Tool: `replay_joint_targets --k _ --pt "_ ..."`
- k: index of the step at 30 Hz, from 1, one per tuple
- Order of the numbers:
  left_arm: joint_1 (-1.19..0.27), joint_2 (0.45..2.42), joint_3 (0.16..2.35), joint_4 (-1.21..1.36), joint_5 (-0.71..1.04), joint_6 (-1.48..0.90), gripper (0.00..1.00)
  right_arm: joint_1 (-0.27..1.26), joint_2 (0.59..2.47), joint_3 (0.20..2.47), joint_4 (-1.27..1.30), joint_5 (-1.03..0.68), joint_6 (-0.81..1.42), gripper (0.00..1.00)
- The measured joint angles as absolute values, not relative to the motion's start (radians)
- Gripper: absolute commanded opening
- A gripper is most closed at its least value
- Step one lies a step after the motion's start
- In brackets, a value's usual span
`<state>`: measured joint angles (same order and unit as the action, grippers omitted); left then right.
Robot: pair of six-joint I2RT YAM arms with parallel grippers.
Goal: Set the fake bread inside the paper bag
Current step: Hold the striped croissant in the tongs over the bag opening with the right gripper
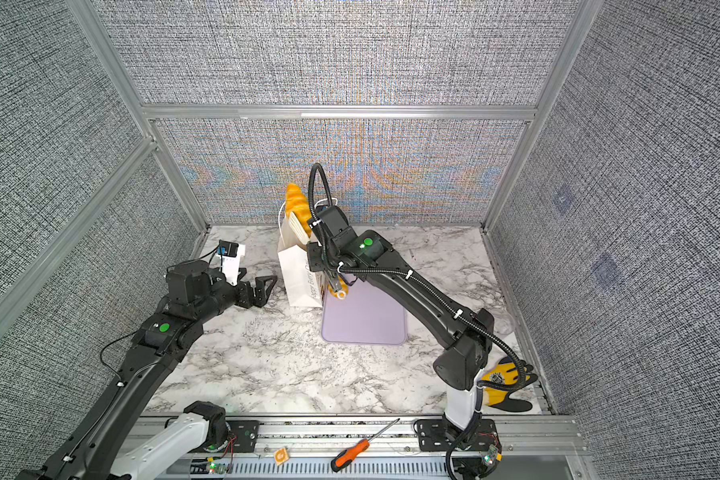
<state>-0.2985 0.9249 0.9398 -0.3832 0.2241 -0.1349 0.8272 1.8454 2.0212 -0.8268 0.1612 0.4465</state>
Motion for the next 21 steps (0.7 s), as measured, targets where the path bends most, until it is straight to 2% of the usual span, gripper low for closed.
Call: replay_joint_targets --k 21 --pt "-0.299 0.923 0.927 -0.383 0.238 -0.135 0.99 0.844 1.870 2.063 -0.922 0.228 0.431 0.55"
